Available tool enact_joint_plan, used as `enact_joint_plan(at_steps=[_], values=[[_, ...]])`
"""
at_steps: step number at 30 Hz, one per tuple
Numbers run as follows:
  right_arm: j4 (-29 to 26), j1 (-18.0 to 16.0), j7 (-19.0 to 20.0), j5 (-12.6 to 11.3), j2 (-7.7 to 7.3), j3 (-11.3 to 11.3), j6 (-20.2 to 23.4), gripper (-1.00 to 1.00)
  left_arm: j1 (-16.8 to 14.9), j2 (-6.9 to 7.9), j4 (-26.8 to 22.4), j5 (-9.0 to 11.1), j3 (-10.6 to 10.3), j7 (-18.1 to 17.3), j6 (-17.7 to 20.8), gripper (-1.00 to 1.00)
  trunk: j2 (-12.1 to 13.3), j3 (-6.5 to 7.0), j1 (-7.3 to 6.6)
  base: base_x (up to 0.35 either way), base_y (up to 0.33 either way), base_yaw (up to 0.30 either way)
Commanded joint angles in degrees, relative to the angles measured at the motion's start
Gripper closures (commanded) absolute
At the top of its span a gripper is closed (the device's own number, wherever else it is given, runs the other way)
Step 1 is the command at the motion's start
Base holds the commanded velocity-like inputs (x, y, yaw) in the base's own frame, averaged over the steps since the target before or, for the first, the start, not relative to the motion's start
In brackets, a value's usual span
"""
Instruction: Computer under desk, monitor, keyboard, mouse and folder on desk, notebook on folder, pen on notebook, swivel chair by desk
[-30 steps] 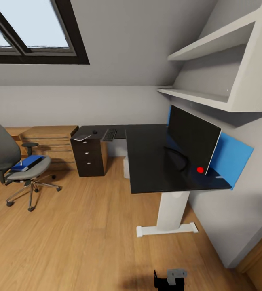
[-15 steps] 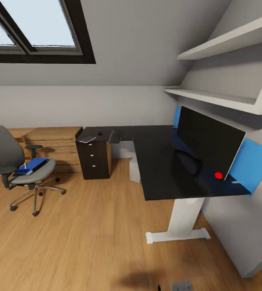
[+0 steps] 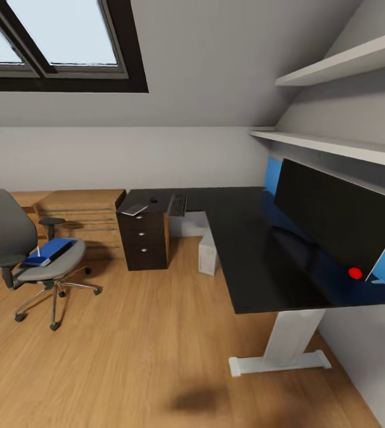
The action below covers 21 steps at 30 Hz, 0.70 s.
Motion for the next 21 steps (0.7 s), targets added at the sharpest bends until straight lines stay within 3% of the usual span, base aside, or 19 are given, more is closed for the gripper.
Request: enact_joint_plan(at_steps=[1,14,21], values=[[0.11,-0.06,-0.32,0.62,0.00,-0.45,-0.20,-1.00,-0.05,0.08,0.03,0.51,-0.42,0.34,-0.24,-1.00,-0.04,-0.06,0.03,0.270,0.231,0.000],[0.11,-0.06,-0.32,0.62,-0.02,-0.45,-0.20,-1.00,-0.04,0.15,0.29,0.44,-0.50,-0.27,-0.29,-1.00,-0.04,-0.06,0.03,0.294,0.204,0.000],[0.11,-0.05,-0.32,0.62,-0.02,-0.45,-0.20,-1.00,-0.02,0.47,0.30,0.55,-0.47,-4.65,-0.03,-1.00,-0.04,-0.06,0.03,0.301,0.209,0.000]])
